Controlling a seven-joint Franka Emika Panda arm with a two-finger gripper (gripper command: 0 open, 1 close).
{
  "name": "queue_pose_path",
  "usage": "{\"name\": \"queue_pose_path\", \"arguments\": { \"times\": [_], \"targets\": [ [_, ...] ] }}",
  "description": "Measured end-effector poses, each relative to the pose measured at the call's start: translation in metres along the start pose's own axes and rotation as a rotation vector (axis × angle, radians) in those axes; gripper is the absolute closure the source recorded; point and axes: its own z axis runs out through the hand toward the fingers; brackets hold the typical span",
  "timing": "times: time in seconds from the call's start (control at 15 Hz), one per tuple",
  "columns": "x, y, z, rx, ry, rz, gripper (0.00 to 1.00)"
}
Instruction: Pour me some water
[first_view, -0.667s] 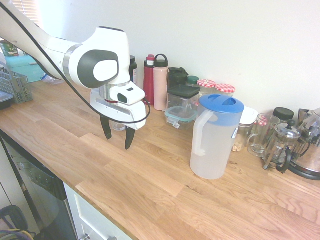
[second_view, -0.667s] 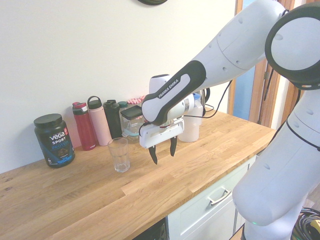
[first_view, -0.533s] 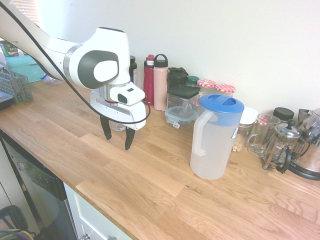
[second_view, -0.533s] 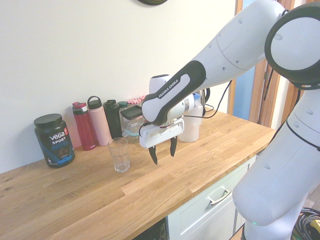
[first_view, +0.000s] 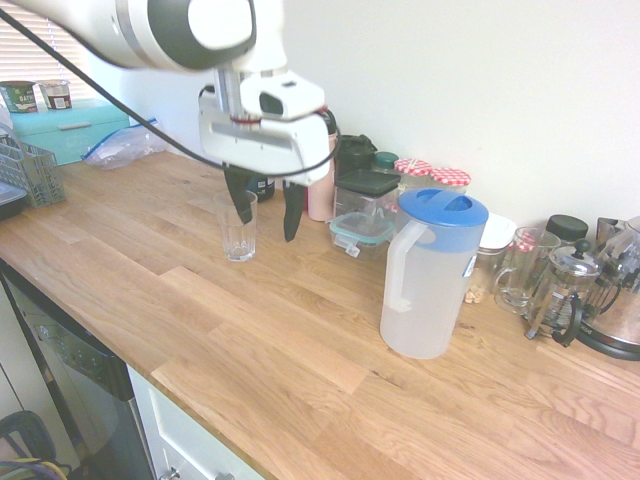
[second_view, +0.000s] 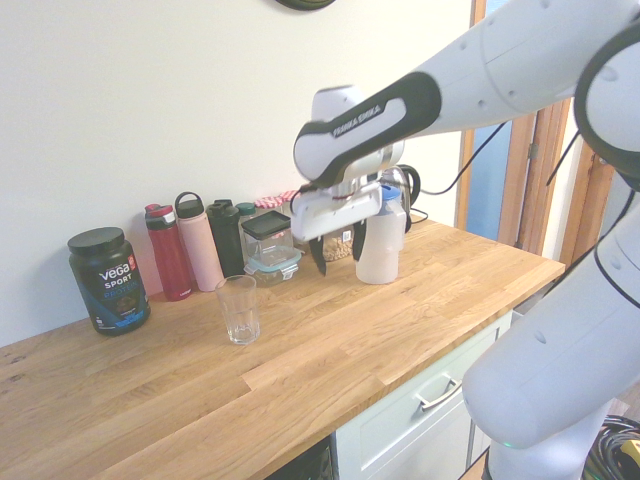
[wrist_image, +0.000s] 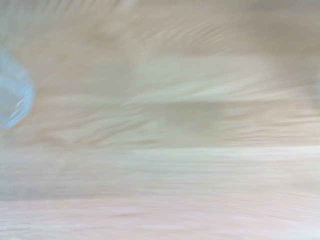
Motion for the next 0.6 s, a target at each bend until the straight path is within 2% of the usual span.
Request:
{"name": "queue_pose_path", "arguments": {
  "times": [0.13, 0.27, 0.47, 0.6],
  "targets": [
    [0.025, 0.034, -0.032, 0.014, 0.011, 0.037, 0.0],
    [0.057, 0.074, -0.037, 0.012, 0.013, 0.078, 0.0],
    [0.105, 0.122, -0.015, 0.03, 0.013, 0.098, 0.0],
    [0.128, 0.124, 0.016, 0.04, 0.017, 0.096, 0.0]
  ]
}}
